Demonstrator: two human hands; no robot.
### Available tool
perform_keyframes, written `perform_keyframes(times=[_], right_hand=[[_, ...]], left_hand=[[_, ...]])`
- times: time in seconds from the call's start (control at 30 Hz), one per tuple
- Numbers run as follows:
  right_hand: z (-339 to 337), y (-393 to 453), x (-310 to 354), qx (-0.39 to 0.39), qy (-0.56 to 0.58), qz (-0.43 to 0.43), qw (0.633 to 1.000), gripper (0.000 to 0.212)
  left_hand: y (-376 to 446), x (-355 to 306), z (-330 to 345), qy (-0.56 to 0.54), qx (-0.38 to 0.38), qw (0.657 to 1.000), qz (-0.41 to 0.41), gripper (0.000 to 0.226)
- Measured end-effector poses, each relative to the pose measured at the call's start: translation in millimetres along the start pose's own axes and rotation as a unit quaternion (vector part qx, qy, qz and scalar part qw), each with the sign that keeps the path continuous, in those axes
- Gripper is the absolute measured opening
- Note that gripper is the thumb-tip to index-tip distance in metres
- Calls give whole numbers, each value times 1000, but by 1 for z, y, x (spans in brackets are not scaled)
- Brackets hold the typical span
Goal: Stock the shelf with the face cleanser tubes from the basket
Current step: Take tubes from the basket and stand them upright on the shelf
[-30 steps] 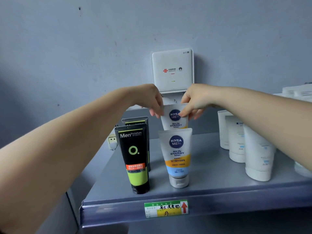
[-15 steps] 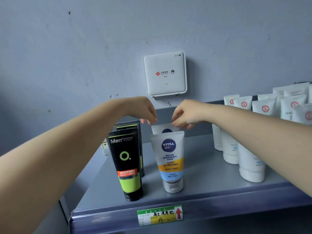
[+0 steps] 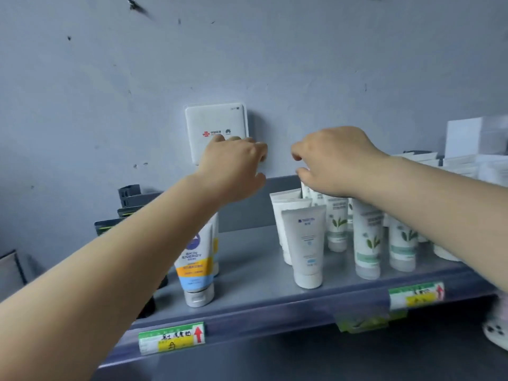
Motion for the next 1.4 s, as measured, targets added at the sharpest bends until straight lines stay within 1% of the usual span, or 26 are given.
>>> perform_keyframes(times=[0.07, 0.17, 0.27, 0.4, 0.57, 0.73, 0.9, 1.0, 1.17, 1.3, 1.4], right_hand=[[-2, -27, -23, 3, -26, -3, 1000, 21], [-6, -72, -64, 14, -43, 16, 999, 22], [-8, -119, -107, 35, -58, 48, 997, 26], [-13, -181, -157, 70, -85, 83, 990, 28], [-11, -258, -208, 152, -119, 136, 972, 35], [-11, -329, -246, 201, -150, 189, 949, 28], [-3, -401, -273, 264, -166, 252, 916, 38], [7, -448, -288, 293, -161, 292, 896, 40], [35, -524, -306, 363, -135, 360, 849, 45], [63, -576, -321, 402, -114, 410, 811, 41], [94, -617, -331, 430, -83, 443, 783, 40]], left_hand=[[4, -37, 0, -25, -25, 999, 1, 33], [8, -96, 5, -81, -52, 995, 7, 34], [15, -157, 9, -106, -57, 992, 39, 35], [26, -238, 7, -111, -69, 987, 96, 36], [32, -339, 4, -125, -51, 975, 177, 38], [33, -428, 7, -143, -21, 956, 254, 37], [30, -507, 18, -175, -3, 933, 315, 39], [24, -554, 30, -190, 8, 915, 355, 42], [7, -637, 60, -212, 38, 882, 419, 51], [-9, -704, 96, -239, 86, 847, 468, 45], [-25, -749, 130, -253, 135, 819, 497, 42]])
Point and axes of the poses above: each hand's wrist, its own y-axis towards the middle knuckle, its own z-axis out of the palm, x = y × z, the point moved 4 cm from there along y, towards the middle knuckle
